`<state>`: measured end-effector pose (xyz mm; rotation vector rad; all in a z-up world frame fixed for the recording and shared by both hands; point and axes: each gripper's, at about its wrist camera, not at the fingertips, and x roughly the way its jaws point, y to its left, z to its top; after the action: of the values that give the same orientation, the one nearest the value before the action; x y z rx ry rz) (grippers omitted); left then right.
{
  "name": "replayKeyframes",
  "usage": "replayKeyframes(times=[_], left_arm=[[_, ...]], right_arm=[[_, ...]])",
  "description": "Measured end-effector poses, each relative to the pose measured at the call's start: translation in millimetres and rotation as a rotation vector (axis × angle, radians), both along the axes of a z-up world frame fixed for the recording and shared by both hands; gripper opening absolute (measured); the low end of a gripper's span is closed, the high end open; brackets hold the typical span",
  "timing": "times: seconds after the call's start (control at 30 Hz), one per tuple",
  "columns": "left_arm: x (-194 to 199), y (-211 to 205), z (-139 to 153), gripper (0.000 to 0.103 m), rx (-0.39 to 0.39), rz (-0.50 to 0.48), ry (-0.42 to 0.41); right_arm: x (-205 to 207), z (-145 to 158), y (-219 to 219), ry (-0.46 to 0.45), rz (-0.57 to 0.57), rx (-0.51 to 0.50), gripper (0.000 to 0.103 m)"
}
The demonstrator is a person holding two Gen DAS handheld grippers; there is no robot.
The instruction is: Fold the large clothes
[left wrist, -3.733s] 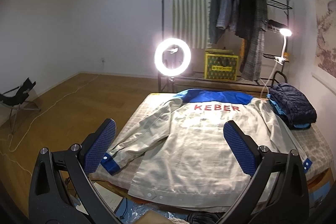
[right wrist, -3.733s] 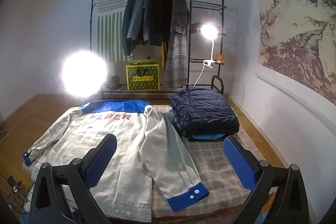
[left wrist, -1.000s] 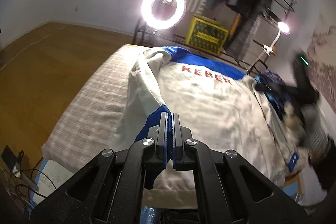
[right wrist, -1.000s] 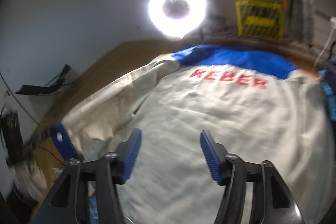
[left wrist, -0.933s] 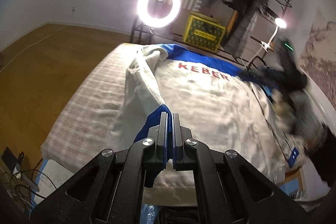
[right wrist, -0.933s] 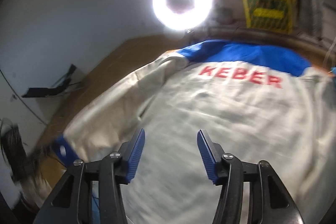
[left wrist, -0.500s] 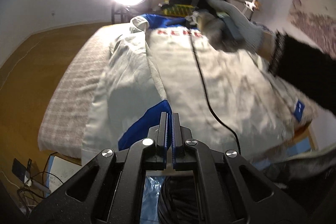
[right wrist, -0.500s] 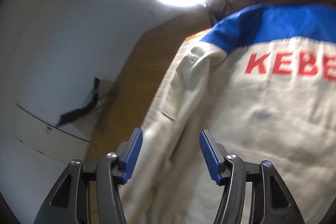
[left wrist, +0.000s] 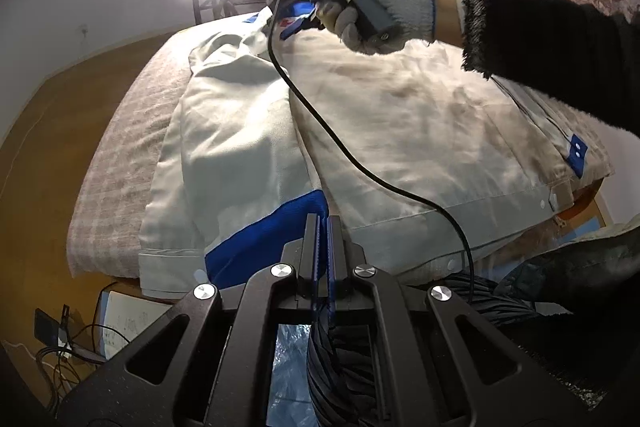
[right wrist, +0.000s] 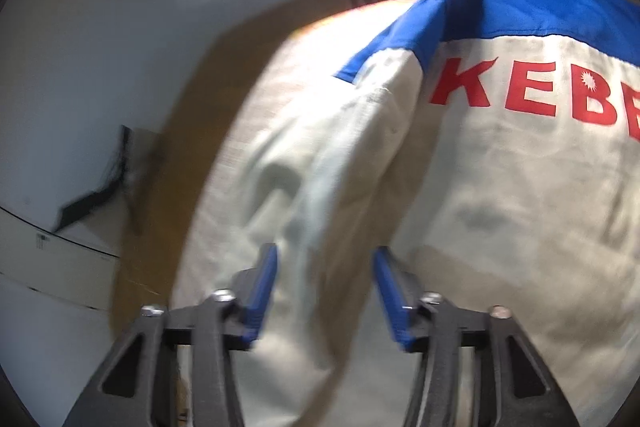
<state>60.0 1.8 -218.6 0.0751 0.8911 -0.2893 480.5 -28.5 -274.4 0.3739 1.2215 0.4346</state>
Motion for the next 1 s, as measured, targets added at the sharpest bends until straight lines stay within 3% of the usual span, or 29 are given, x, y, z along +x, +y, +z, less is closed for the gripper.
replayKeyframes(times=[0.07,0.1,0.33,0.43,0.5,0.53,0.57,0.6,0.63,0.7,0.9,1.0], left_arm=[[-1,4,3,0.000,0.003,0.009,-0.007],[-3,6,5,0.000,0.007,0.014,-0.011],[-8,12,2,0.000,-0.005,0.020,0.005],[-12,9,-12,0.001,-0.051,0.010,0.100],[-19,10,-16,0.010,-0.084,0.012,0.133],[-22,11,-16,0.016,-0.096,0.018,0.140],[-27,15,-15,0.029,-0.108,0.030,0.140],[-31,20,-12,0.040,-0.120,0.051,0.128],[-35,29,-10,0.043,-0.137,0.084,0.114],[-37,51,-10,0.045,-0.183,0.168,0.111],[-14,102,-37,0.045,-0.369,0.332,0.163],[-1,111,-54,0.045,-0.429,0.354,0.183]], right_arm=[[7,-4,4,-0.002,-0.001,0.018,0.015],[8,-3,5,-0.008,-0.005,0.028,0.003],[7,41,2,-0.140,0.047,-0.037,0.000],[5,22,-22,-0.100,0.028,-0.137,0.000],[3,5,-26,-0.061,0.030,-0.225,0.001],[2,-2,-27,-0.036,0.030,-0.244,0.008],[1,-4,-28,-0.023,0.023,-0.263,0.011],[0,-3,-29,-0.023,0.018,-0.277,0.027],[-2,1,-29,-0.035,0.015,-0.297,0.037],[-6,18,-23,-0.088,0.027,-0.340,0.038],[-21,71,37,-0.204,0.185,-0.230,0.040],[-23,78,85,-0.216,0.275,-0.237,0.053]])
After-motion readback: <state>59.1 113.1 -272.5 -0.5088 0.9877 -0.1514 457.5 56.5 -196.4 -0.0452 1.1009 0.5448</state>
